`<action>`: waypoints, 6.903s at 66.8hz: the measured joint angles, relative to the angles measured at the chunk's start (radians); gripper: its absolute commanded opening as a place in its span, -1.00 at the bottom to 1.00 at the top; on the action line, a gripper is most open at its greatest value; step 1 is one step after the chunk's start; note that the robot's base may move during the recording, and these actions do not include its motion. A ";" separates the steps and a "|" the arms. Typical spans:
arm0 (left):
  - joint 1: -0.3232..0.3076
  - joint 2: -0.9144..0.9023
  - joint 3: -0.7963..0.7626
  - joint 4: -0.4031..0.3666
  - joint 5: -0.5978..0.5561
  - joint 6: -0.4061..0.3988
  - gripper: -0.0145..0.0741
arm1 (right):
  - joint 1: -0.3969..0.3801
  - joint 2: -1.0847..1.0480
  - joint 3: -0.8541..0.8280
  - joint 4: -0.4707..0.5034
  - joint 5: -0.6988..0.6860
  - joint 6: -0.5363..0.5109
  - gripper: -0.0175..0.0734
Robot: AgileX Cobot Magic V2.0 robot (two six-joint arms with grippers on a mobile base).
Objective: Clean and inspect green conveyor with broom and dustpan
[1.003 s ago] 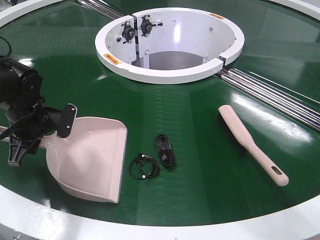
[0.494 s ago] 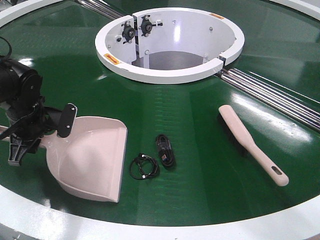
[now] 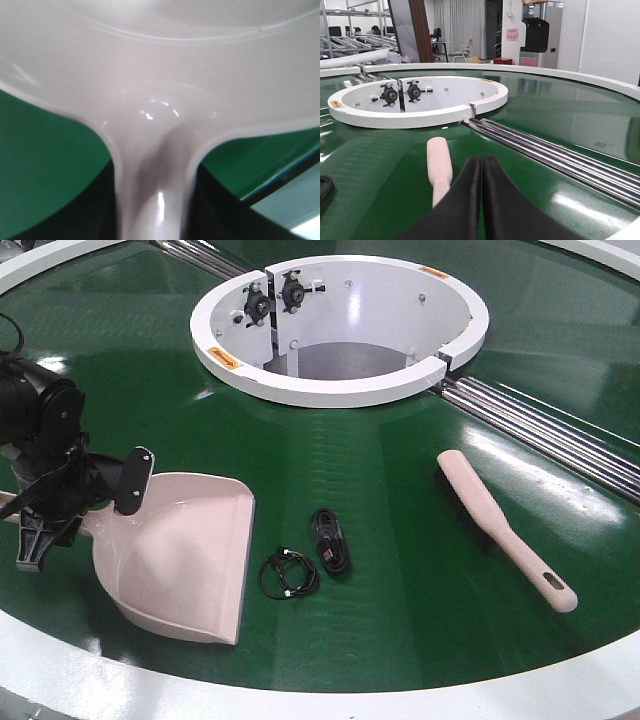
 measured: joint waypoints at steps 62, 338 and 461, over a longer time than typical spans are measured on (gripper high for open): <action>0.000 0.000 0.000 0.000 0.000 0.000 -0.69 | 0.000 0.355 -0.389 0.022 0.160 0.043 -0.63; 0.000 0.000 0.000 0.000 -0.001 0.000 -0.69 | 0.552 2.075 -1.554 0.043 1.160 0.349 -0.62; 0.000 0.000 0.000 0.010 0.000 0.000 -0.69 | 0.718 2.134 -1.987 0.156 1.198 0.359 -0.62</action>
